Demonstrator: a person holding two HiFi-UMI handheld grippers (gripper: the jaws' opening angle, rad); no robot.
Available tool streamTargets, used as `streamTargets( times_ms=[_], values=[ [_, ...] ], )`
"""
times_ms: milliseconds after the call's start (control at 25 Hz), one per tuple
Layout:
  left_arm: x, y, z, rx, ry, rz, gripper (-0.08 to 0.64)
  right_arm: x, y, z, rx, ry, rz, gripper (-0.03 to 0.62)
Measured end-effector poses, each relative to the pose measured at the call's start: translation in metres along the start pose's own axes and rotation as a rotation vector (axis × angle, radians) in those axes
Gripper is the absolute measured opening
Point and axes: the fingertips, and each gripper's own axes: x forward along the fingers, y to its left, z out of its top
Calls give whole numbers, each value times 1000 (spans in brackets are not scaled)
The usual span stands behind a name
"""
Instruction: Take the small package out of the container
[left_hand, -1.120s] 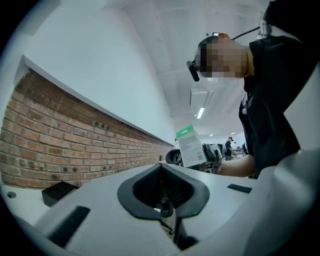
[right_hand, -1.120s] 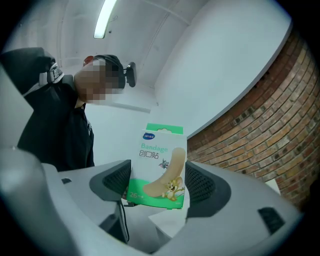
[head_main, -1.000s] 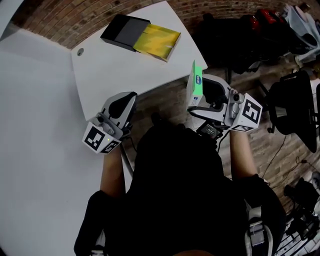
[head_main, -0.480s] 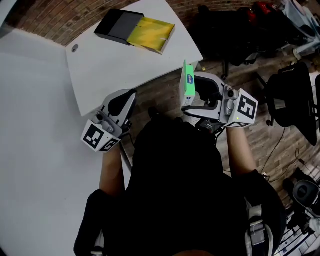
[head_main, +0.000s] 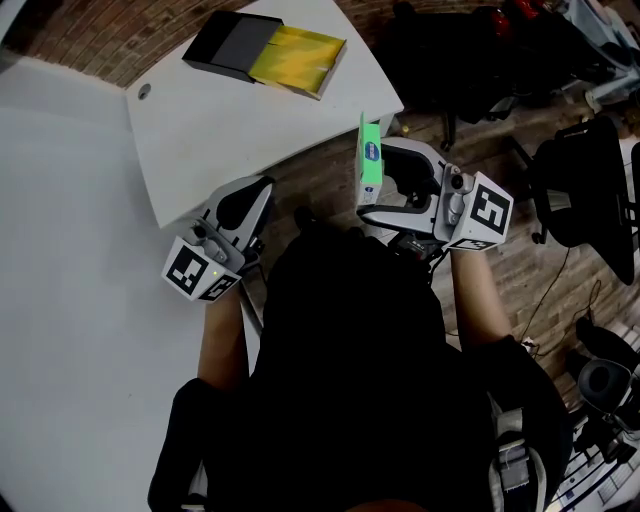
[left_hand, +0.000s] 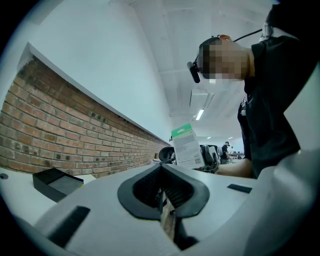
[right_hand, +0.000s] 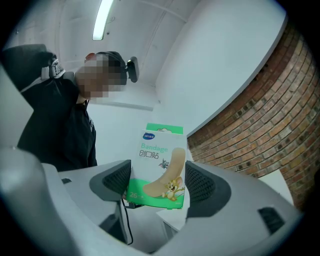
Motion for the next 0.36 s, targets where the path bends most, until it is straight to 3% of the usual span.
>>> streamTargets(
  times_ms=[360],
  values=[
    [-3, -3, -6, -18, 2, 13, 15, 2, 0, -6, 8, 19, 1, 341]
  ],
)
